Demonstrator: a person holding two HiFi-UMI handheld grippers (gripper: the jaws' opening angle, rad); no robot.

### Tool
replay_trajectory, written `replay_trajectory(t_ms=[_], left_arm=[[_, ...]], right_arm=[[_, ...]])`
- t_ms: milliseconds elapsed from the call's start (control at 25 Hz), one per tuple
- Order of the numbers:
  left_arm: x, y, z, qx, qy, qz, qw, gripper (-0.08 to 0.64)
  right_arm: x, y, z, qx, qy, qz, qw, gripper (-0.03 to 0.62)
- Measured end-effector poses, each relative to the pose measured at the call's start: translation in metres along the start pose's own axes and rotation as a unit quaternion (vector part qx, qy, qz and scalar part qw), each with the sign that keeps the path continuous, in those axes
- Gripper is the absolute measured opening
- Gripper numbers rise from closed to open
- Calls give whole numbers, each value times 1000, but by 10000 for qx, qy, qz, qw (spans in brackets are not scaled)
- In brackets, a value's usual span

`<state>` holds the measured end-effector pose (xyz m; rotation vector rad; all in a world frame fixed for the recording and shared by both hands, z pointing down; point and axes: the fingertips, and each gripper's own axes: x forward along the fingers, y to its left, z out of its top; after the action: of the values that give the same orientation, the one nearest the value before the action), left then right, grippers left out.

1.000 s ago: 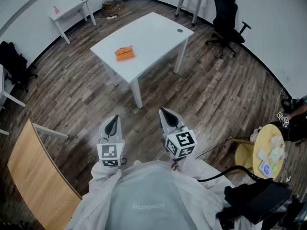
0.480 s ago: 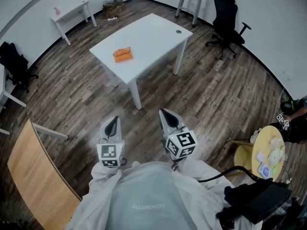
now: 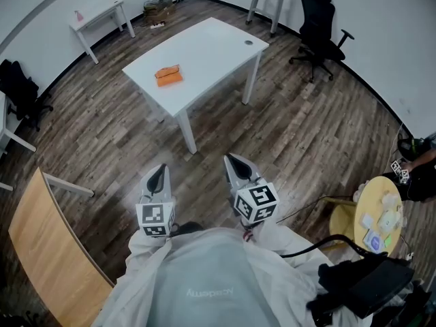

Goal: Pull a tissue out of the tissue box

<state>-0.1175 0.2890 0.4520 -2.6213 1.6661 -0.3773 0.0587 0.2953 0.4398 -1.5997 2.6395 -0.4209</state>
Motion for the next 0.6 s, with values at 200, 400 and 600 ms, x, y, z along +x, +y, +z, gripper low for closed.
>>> replay_trajectory(t_ms=[200, 400, 600], left_arm=[[-6, -6, -4, 28, 70, -2, 10000, 0], [-5, -10, -10, 59, 163, -64, 9998, 0], [1, -13, -10, 77, 156, -116, 9998, 0]], right_arm=[[-8, 1, -8, 66, 66, 29, 10000, 2], [-13, -3, -14, 131, 79, -21, 9999, 2], [-11, -9, -17, 159, 109, -75, 9998, 2]])
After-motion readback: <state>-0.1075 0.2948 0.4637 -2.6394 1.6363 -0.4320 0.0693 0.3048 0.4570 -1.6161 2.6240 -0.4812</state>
